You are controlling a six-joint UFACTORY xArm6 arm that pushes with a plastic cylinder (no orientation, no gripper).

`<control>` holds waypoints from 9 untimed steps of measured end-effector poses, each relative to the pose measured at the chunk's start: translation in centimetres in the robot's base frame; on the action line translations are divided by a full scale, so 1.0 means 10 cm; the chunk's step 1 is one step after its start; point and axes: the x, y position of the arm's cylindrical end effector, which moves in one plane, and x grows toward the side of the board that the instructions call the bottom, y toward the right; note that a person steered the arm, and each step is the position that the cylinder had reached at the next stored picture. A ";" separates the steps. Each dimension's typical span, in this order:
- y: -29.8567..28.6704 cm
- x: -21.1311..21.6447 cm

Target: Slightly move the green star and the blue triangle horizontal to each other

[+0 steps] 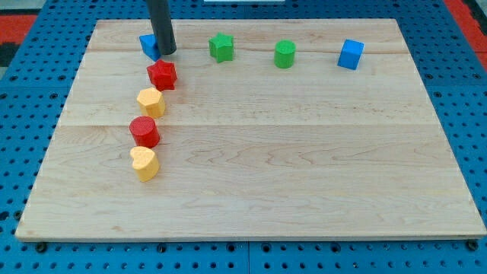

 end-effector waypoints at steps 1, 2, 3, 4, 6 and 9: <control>0.01 -0.24; 0.39 -0.33; 0.92 -0.33; 1.05 -0.28; 1.05 -0.37; -0.41 -0.63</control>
